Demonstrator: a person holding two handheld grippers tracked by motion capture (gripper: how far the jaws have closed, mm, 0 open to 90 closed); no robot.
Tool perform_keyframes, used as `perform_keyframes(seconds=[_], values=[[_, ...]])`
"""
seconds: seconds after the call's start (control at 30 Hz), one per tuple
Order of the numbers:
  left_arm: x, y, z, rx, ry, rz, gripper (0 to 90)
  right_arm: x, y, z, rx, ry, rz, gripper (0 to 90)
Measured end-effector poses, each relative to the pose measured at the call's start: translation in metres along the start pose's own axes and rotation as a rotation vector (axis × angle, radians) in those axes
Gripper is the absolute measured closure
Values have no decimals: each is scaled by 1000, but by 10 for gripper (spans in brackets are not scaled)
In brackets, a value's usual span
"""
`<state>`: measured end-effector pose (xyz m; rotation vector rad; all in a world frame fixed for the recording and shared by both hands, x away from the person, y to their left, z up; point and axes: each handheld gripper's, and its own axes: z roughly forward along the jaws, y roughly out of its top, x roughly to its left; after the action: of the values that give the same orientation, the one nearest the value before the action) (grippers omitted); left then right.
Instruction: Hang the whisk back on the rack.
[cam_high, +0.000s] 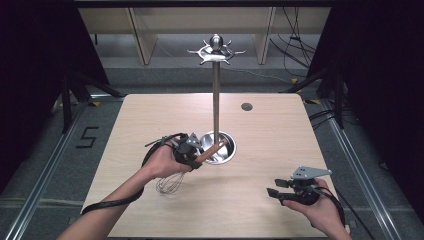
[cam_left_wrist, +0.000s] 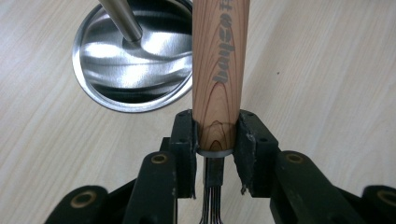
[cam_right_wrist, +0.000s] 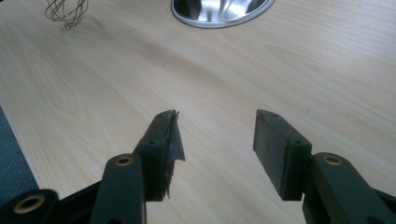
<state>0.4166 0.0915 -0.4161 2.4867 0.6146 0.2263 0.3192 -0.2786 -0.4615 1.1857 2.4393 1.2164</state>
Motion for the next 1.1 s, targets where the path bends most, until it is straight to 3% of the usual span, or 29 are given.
perform_keyframes(seconds=[0.13, 0.2, 0.27, 0.3, 0.67, 0.73, 0.83, 0.97, 1.0, 1.1], values=[[1, -1, -5, -21, -2, -6, 692, 0, 0, 0, 1, 0, -1, 502], [1, -2, -9, -48, 15, -28, 692, 0, 0, 0, 1, 0, -1, 502], [1, -3, -12, -50, 22, -21, 692, 0, 0, 0, 2, 0, -1, 502], [0, -3, -13, -76, 33, -47, 692, 0, 0, 0, 2, 0, 0, 502], [0, -10, -26, -164, 62, -98, 693, -1, 0, 0, 3, -2, -16, 501], [-1, -13, -30, -174, 37, -143, 693, 0, 0, 0, 7, 1, -1, 502], [2, -14, -33, -183, 43, -137, 693, 1, 0, 0, 10, -1, 8, 501], [3, -16, -41, -219, 71, -155, 693, -1, 0, 0, 4, -4, -14, 501], [3, -16, -43, -226, 78, -163, 693, 1, 0, 0, 11, -1, 12, 501], [2, -16, -46, -233, 84, -164, 693, 1, 0, 0, 11, -1, 14, 501]])
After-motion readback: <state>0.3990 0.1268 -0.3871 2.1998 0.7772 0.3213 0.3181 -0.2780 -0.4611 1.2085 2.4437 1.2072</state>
